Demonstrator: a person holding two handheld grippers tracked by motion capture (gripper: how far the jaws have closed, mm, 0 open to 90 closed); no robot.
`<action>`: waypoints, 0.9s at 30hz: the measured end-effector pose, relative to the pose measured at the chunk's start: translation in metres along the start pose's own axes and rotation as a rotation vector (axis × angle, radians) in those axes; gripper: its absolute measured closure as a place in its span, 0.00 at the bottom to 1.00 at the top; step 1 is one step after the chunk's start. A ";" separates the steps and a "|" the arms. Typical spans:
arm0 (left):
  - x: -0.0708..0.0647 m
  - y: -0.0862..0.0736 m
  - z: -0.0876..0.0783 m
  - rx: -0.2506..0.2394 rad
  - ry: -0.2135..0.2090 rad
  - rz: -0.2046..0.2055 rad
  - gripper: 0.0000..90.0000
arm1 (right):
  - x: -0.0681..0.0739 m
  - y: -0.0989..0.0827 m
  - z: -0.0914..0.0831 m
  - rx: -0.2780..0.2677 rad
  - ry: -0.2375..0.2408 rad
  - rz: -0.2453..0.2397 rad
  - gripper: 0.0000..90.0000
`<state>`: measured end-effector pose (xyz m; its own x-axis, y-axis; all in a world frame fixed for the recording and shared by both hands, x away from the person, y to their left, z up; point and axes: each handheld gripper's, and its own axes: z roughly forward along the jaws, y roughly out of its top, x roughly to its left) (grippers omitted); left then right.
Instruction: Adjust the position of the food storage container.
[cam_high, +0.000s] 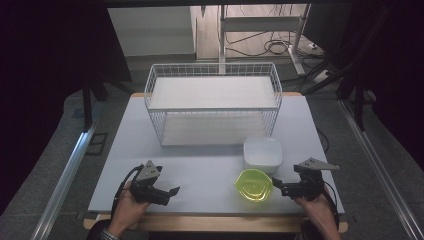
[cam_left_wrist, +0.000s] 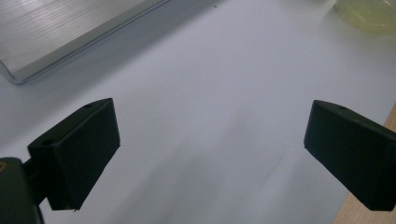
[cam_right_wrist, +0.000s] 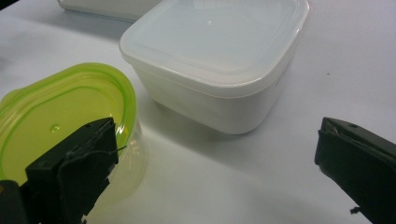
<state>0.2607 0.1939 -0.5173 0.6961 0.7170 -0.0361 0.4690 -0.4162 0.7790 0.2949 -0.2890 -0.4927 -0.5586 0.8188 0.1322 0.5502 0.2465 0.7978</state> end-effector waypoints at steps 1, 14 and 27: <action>-0.001 0.000 0.001 0.001 0.001 0.003 0.04 | 0.000 0.001 0.000 0.003 0.003 -0.008 0.00; -0.006 0.000 0.004 0.018 0.003 0.042 0.04 | 0.001 0.006 -0.008 0.008 0.006 0.023 0.19; -0.006 0.000 0.006 0.037 0.014 0.060 0.04 | 0.014 0.011 -0.015 0.046 0.063 -0.065 0.76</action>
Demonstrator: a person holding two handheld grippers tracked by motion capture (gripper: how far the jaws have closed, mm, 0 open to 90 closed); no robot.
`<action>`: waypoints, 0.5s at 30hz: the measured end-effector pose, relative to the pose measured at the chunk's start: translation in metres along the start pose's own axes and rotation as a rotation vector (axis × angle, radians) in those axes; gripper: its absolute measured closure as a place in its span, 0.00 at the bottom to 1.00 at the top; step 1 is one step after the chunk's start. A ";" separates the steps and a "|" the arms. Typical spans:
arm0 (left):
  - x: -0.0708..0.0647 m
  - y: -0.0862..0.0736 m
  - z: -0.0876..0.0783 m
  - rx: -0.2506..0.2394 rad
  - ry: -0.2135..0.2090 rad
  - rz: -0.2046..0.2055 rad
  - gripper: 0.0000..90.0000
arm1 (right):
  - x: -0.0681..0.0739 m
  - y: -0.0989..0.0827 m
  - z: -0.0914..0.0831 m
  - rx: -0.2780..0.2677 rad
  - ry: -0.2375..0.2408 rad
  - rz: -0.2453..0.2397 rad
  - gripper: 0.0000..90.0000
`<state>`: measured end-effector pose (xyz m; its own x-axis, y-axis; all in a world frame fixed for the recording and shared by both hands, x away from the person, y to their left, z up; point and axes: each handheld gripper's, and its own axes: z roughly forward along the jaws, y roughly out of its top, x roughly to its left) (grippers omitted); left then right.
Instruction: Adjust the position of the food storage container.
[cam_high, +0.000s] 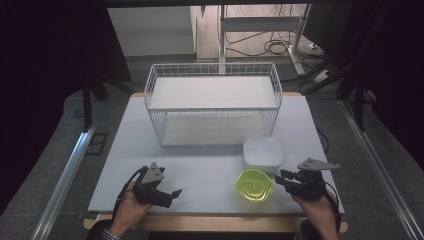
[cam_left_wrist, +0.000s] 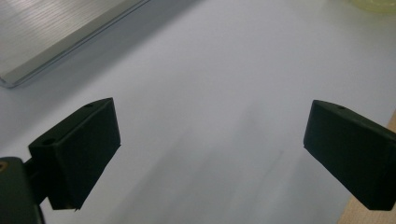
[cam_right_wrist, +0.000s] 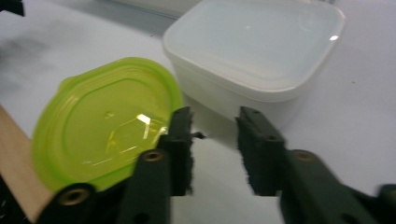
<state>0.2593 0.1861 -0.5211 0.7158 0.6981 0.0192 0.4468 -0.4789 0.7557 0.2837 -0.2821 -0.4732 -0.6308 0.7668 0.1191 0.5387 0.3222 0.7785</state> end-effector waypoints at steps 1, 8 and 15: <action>0.000 0.000 0.000 0.001 0.002 0.001 0.04 | 0.002 0.001 -0.001 0.002 0.008 -0.005 0.80; 0.000 0.000 0.001 0.010 0.005 0.006 0.04 | 0.012 0.004 -0.002 0.008 0.047 -0.061 0.98; -0.001 0.000 0.002 0.013 0.010 0.013 0.04 | 0.027 0.007 0.004 0.013 0.082 -0.087 0.99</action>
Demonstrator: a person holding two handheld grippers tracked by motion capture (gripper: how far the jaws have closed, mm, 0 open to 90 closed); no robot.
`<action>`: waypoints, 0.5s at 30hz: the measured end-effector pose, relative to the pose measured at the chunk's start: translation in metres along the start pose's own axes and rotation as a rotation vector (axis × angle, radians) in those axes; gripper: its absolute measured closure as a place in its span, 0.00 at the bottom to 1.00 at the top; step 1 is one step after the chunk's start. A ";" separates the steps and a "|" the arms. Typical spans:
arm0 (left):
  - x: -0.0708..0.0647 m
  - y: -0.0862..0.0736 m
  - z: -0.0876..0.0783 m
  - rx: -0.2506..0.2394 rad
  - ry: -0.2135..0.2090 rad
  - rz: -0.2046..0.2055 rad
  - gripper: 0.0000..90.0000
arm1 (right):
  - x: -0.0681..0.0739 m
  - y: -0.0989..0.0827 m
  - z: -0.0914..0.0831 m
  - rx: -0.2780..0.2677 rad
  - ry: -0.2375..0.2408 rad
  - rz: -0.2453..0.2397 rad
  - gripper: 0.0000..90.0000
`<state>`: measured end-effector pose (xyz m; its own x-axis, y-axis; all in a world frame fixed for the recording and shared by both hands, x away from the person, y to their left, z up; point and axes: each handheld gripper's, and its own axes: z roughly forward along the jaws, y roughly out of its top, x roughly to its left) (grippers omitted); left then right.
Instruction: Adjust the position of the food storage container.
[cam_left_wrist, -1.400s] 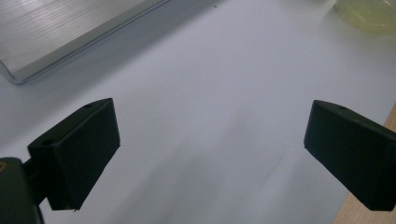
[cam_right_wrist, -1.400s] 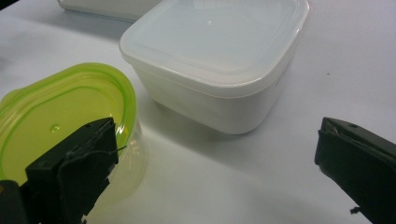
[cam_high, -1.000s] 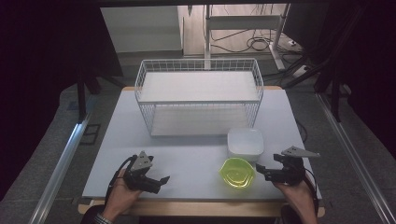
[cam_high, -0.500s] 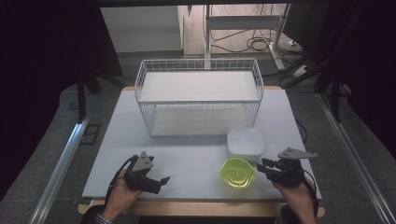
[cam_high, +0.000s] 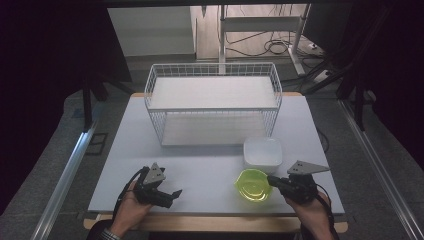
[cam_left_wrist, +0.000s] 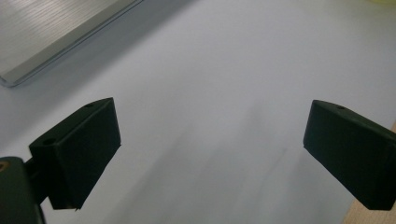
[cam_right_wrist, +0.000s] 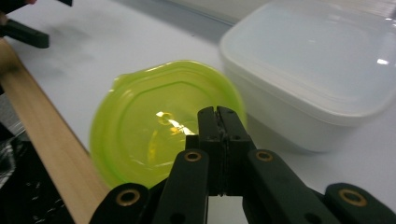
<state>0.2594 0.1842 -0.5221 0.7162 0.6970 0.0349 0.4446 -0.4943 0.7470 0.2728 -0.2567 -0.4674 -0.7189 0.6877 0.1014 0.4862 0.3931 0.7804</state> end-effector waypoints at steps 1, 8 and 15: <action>0.000 0.000 0.000 0.000 0.000 -0.001 0.04 | 0.003 0.001 0.001 0.002 0.008 -0.008 0.99; -0.001 0.001 0.001 0.001 0.007 0.004 0.04 | 0.033 0.012 0.018 0.022 0.071 -0.083 0.99; -0.001 0.001 0.002 0.002 0.008 0.007 0.04 | 0.051 0.030 0.041 0.049 0.104 -0.128 0.99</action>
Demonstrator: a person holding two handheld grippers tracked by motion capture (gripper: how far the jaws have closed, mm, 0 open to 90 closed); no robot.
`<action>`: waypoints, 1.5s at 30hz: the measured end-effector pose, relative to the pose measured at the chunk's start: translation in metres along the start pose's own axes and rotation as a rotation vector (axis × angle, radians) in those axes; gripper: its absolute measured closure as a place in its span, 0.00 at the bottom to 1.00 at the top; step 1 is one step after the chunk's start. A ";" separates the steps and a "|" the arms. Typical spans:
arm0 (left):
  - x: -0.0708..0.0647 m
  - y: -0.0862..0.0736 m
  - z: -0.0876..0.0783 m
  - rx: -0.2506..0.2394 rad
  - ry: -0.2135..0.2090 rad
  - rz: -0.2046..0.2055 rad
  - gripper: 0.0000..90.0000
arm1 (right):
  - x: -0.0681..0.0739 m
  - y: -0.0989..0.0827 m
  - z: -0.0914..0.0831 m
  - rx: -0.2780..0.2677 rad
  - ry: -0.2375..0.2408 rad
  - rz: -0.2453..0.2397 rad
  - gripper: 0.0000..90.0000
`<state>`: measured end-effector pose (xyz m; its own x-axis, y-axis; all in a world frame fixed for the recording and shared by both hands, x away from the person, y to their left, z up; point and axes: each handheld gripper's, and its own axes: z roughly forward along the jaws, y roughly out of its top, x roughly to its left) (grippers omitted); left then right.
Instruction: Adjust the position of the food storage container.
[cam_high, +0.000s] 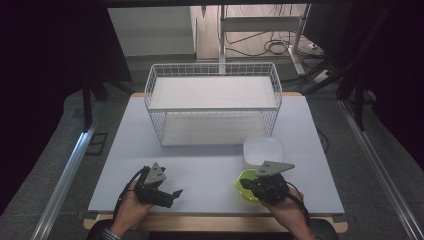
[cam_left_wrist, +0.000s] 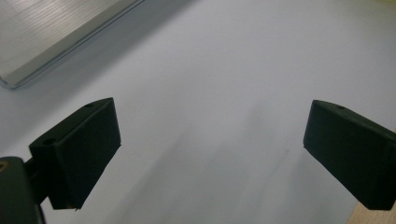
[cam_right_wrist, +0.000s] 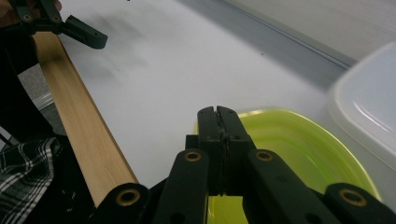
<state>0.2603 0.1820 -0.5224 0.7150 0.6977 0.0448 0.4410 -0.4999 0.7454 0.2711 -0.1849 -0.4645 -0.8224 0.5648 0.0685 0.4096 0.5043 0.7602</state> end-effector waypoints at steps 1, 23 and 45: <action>0.000 0.000 0.000 0.001 0.000 0.002 0.04 | 0.001 0.002 0.004 0.007 0.001 -0.003 0.99; -0.003 0.001 0.003 0.019 0.000 0.013 0.04 | 0.001 0.019 0.033 0.116 -0.033 -0.035 0.98; -0.005 0.001 0.004 0.034 0.003 0.025 0.04 | 0.017 -0.006 0.009 0.123 0.002 -0.016 0.99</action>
<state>0.2596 0.1761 -0.5247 0.7243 0.6864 0.0655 0.4410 -0.5343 0.7212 0.2578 -0.1724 -0.4735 -0.8302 0.5544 0.0583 0.4415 0.5900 0.6760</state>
